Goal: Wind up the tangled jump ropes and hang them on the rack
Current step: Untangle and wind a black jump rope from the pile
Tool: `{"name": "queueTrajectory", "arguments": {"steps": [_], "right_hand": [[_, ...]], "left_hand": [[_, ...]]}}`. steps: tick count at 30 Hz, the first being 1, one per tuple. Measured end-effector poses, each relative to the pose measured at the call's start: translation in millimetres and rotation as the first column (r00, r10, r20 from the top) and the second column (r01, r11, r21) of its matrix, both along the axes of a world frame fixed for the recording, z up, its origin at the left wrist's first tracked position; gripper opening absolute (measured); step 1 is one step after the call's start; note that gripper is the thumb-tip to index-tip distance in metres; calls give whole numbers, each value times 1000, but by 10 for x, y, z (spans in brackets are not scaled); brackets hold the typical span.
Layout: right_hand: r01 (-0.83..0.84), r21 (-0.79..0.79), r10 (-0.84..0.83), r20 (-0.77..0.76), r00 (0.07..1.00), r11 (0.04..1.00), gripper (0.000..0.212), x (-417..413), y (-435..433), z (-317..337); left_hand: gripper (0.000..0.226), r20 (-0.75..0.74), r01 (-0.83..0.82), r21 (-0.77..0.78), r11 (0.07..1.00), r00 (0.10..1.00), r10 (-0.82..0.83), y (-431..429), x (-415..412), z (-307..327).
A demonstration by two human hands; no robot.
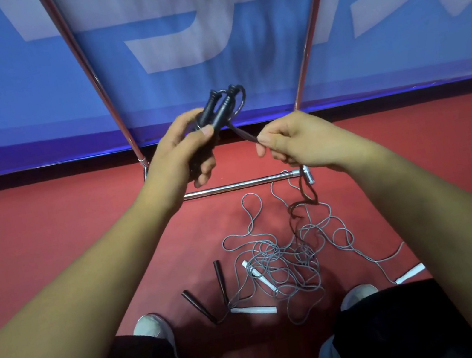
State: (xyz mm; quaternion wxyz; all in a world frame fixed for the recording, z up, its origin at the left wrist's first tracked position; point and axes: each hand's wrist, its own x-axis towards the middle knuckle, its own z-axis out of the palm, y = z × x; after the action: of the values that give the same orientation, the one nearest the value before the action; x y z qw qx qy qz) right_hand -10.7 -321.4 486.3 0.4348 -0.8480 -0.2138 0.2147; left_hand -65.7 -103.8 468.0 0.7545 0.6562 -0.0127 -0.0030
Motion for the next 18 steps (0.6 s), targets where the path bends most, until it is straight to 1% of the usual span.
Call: {"name": "queueTrajectory", "arguments": {"steps": [2,3,5,7,11,13,18], "right_hand": [[2,22,-1,-11,1000,1000,31,-21,20,22],[8,22,-8,3,1000,1000,30,-35,27,38],[7,15,-8,35,999,1000,23,-69,40,57],[-3,11,3,30,1000,1000,17,-99,53,57],[26,-47,-25,26,999,999,20,-129,40,93],[4,-72,-1,51,999,997,21,-147,40,126],[-44,-140,67,160,985,989,19,-201,99,192]], "left_hand": [[45,-8,-7,-64,998,1000,7,16,20,15],[44,-11,-10,-76,997,1000,9,27,26,28],[33,-29,-47,-65,997,999,45,47,31,49],[19,-52,-93,-26,995,994,91,52,36,59],[8,-87,-141,129,982,984,153,55,43,72],[4,-101,-136,220,966,982,161,60,53,69],[7,-73,-103,391,914,987,142,84,66,14]]}}
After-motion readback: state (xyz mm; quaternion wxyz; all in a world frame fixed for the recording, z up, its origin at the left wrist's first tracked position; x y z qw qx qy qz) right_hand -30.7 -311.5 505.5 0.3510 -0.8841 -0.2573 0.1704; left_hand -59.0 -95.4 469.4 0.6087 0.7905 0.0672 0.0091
